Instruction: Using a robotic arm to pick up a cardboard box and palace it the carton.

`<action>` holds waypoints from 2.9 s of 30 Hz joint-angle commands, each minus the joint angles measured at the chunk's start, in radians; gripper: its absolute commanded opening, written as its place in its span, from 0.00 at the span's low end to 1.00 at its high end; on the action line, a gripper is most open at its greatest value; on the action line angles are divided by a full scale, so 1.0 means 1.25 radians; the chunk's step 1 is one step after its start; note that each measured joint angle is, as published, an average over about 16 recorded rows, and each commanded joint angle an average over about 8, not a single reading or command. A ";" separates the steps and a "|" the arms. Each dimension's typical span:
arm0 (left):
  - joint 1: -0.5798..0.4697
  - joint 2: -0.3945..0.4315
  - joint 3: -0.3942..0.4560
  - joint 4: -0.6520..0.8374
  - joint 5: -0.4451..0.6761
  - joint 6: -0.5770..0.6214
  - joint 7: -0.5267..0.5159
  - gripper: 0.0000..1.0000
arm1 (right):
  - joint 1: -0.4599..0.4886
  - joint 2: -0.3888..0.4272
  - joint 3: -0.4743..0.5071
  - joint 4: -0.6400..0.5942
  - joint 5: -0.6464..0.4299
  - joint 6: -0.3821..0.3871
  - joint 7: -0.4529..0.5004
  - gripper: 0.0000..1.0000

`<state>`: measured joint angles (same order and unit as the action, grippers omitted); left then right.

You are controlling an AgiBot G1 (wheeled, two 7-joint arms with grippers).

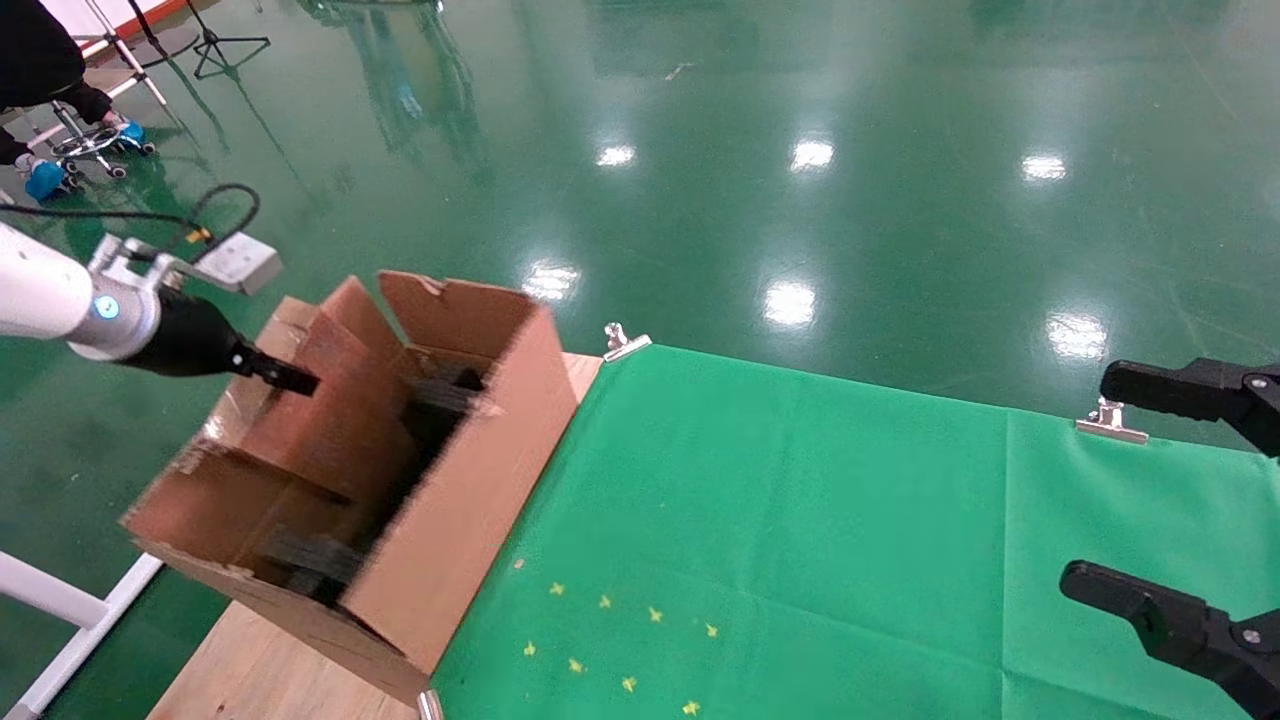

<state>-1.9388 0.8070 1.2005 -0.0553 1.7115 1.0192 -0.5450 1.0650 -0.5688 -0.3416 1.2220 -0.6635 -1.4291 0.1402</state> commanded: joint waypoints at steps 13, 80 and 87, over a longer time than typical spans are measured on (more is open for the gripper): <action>0.061 0.012 -0.013 0.040 -0.022 0.027 0.015 0.00 | 0.000 0.000 0.000 0.000 0.000 0.000 0.000 1.00; 0.076 0.052 0.031 0.056 0.042 0.043 -0.090 1.00 | 0.000 0.000 0.000 0.000 0.000 0.000 0.000 1.00; 0.073 0.051 0.031 0.056 0.044 0.049 -0.087 1.00 | 0.000 0.000 0.000 0.000 0.000 0.000 0.000 1.00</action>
<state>-1.8579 0.8727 1.2390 0.0073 1.7656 1.0806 -0.6478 1.0648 -0.5686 -0.3415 1.2217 -0.6634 -1.4287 0.1401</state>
